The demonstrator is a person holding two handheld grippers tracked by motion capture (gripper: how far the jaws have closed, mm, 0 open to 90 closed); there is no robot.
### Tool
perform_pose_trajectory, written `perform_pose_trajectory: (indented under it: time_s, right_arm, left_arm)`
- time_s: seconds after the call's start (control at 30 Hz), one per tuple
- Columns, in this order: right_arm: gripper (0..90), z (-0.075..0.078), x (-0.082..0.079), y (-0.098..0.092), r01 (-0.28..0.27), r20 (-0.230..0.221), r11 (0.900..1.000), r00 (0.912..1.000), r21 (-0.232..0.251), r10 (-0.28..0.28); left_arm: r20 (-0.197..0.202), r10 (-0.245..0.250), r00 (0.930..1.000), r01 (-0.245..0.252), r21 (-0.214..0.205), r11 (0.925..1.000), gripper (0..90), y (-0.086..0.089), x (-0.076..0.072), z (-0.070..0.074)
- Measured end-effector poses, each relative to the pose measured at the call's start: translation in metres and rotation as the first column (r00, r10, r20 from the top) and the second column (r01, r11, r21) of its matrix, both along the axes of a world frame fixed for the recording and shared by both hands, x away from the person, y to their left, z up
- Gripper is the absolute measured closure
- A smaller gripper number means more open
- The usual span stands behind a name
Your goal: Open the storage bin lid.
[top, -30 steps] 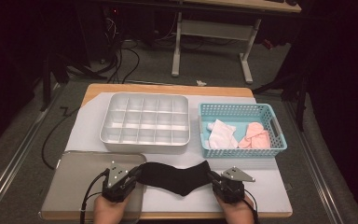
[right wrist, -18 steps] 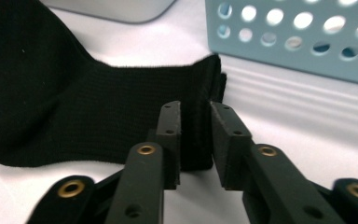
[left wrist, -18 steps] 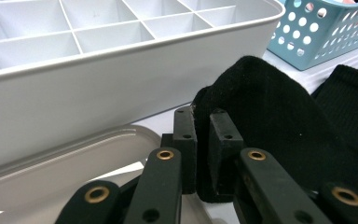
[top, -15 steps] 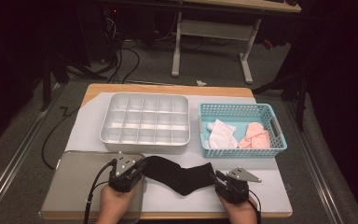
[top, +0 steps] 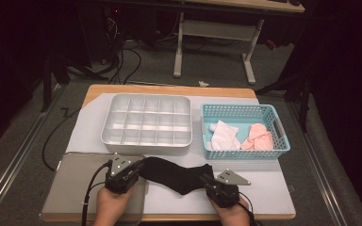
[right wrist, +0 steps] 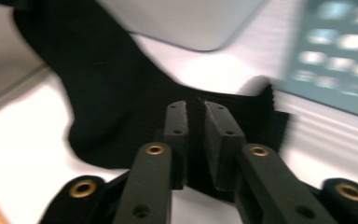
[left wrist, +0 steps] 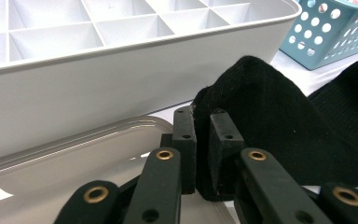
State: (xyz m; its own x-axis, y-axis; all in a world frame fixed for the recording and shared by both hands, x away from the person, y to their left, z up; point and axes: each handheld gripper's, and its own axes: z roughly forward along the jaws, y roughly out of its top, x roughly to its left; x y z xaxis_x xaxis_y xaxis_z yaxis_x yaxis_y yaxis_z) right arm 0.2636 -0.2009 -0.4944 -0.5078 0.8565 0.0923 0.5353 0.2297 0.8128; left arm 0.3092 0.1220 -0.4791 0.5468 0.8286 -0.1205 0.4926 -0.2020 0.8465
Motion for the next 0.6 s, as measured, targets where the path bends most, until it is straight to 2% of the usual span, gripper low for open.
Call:
perform_pose_trajectory:
  time_s: [0.13, 0.23, 0.37, 0.5, 0.6]
  right_arm:
    - [83.9, -0.003, 0.003, 0.026, -0.068, -0.007, 0.9976, 0.9976, -0.012, 0.068]
    - [84.3, -0.008, 0.01, 0.041, -0.106, -0.041, 0.9938, 0.9936, -0.032, 0.105]
    - [84.3, -0.016, 0.022, 0.06, -0.141, -0.079, 0.9879, 0.9876, -0.064, 0.136]
    - [82.6, -0.015, 0.033, 0.075, -0.172, -0.083, 0.9831, 0.9826, -0.063, 0.166]
    - [81.0, -0.009, 0.032, 0.071, -0.156, -0.054, 0.9869, 0.9866, -0.041, 0.154]
  left_arm:
    - [-0.001, 0.001, 1.0, -0.001, -0.009, 1.0, 82.4, 0.002, -0.001, 0.0]
    - [0.001, -0.001, 1.0, 0.001, -0.015, 0.9999, 82.4, 0.005, -0.002, 0.002]
    - [0.01, 0.019, 0.9998, -0.019, -0.019, 0.9996, 82.3, 0.015, -0.002, 0.007]
    - [0.014, 0.039, 0.9991, -0.038, -0.032, 0.9988, 82.2, 0.026, -0.001, 0.014]
    - [0.009, 0.03, 0.9995, -0.029, -0.035, 0.999, 81.8, 0.025, -0.003, 0.017]
